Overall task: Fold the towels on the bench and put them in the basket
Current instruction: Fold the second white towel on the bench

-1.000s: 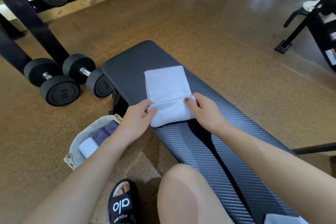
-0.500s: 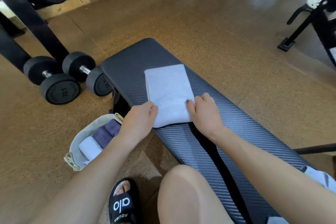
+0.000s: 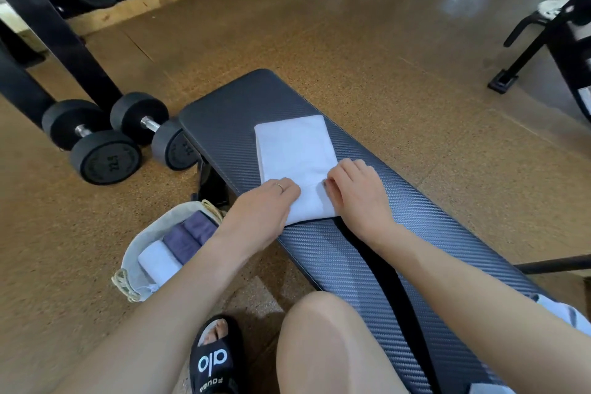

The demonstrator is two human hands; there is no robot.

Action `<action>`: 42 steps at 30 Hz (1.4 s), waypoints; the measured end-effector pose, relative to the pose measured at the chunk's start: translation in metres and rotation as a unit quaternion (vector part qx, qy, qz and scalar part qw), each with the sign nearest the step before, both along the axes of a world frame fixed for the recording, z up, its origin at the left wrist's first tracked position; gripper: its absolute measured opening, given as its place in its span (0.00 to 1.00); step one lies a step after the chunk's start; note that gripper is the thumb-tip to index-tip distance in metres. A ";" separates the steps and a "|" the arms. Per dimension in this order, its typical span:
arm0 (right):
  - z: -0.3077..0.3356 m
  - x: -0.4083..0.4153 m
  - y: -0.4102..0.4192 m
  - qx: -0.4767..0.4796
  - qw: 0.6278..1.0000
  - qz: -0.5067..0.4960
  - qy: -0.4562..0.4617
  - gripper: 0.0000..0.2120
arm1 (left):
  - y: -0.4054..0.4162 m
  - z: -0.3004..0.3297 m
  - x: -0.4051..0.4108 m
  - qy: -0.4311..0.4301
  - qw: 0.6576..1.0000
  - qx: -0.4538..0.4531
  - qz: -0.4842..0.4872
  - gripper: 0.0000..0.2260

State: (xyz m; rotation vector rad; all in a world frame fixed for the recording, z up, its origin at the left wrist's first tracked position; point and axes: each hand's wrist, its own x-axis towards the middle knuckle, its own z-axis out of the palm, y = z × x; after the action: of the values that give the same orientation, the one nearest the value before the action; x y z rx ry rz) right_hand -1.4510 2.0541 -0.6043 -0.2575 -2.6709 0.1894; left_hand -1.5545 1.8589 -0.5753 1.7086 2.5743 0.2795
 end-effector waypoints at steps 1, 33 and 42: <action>0.001 0.002 0.001 -0.003 1.000 0.013 0.004 0.09 | -0.003 0.001 0.001 -0.016 1.000 0.010 -0.002 0.09; 0.031 -0.023 0.005 -0.329 0.927 -0.109 -0.143 0.20 | -0.009 0.003 -0.009 -0.356 0.874 0.152 0.296 0.10; 0.023 -0.033 -0.009 -0.205 0.952 -0.171 -0.150 0.18 | -0.008 -0.006 -0.014 -0.291 0.891 0.111 0.331 0.13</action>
State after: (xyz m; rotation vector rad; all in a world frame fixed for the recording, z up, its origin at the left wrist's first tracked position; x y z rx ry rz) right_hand -1.4840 2.0447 -0.5815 -0.9397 -2.7991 0.6382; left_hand -1.5686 1.8507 -0.5809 0.5453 2.5759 0.9644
